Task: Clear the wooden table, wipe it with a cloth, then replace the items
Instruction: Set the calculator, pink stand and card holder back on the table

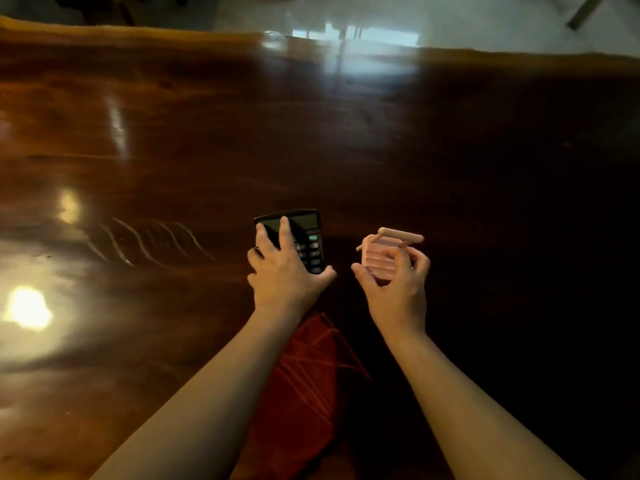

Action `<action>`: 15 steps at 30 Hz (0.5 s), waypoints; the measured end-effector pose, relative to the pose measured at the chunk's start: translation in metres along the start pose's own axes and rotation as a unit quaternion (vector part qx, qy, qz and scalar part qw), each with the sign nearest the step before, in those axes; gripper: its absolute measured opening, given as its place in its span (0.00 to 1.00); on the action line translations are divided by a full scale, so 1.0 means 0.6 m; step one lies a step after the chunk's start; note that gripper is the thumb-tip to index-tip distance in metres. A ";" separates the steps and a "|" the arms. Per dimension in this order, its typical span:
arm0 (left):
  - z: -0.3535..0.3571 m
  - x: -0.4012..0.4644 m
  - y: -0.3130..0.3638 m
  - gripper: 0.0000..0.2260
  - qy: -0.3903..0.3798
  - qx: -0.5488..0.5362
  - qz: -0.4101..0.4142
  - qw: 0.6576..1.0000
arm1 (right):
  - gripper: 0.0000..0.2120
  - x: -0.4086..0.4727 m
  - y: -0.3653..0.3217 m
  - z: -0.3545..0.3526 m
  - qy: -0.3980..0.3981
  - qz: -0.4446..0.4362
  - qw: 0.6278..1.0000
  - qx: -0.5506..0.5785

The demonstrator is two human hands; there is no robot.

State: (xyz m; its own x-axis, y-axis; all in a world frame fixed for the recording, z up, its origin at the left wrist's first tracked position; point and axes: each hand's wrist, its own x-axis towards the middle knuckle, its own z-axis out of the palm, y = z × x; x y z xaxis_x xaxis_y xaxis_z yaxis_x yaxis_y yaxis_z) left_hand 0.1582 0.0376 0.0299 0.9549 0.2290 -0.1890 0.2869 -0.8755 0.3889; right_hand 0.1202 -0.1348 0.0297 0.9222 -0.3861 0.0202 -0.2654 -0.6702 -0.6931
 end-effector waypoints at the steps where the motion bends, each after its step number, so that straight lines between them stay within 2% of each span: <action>1: 0.011 -0.002 0.014 0.53 -0.007 0.004 0.007 1.000 | 0.27 0.005 0.011 -0.007 0.004 0.006 1.000 -0.004; 15: 0.110 -0.034 0.123 0.49 -0.049 0.037 0.079 0.995 | 0.27 0.015 0.101 -0.031 -0.001 0.019 0.999 -0.032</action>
State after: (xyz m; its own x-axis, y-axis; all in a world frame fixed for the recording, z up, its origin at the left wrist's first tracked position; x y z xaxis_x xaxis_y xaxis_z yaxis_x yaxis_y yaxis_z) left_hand 0.1550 -0.0598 0.0031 0.9745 0.0472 -0.2192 0.1246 -0.9268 0.3544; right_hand 0.1072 -0.1908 0.0015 0.9115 -0.4113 -0.0071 -0.3184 -0.6944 -0.6453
